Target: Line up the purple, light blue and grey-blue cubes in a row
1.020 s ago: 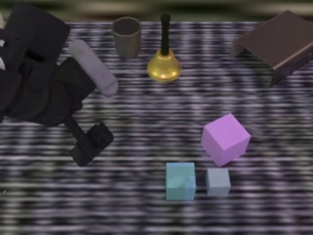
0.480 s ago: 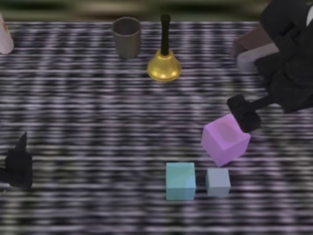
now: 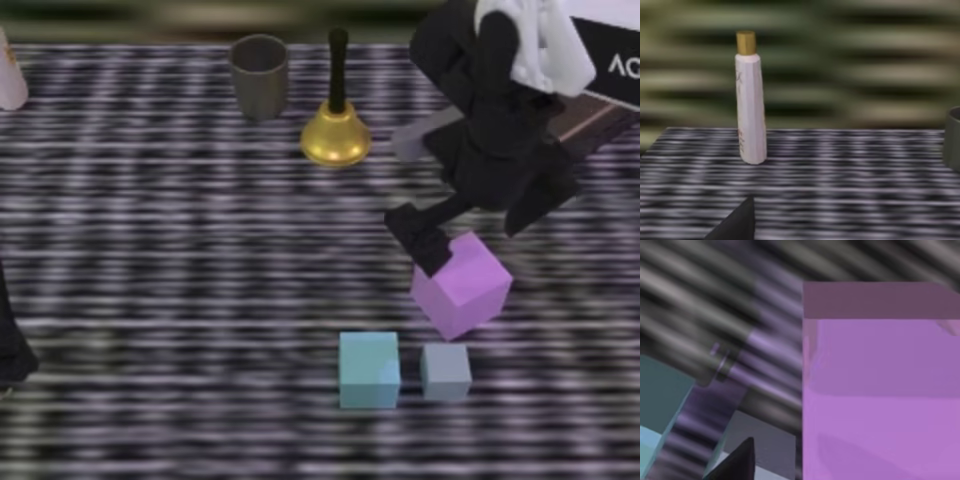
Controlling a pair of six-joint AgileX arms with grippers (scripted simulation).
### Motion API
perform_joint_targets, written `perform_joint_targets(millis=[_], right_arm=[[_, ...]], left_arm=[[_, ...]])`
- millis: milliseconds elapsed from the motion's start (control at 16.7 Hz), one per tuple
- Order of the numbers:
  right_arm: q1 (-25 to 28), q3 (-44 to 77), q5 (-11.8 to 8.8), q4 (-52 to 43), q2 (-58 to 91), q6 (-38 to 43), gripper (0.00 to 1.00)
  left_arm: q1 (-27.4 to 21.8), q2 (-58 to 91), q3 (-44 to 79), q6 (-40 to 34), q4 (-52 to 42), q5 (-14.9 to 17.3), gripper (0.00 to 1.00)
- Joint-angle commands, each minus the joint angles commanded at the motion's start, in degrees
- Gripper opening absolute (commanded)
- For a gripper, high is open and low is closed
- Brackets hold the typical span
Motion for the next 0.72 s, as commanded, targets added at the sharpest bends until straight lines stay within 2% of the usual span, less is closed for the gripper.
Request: perform_joint_targets(millis=[420, 720], right_arm=[[-0.07, -0.35, 0.02, 0.82, 0.72, -0.06, 1.0], [0.1, -7.06, 0.05, 11.68, 4.37, 0.06, 1.0]], left_arm=[[0.15, -0.52, -0.3, -0.18, 0.35, 0.03, 1.0], [0.15, -0.52, -0.3, -0.18, 0.35, 0.03, 1.0]])
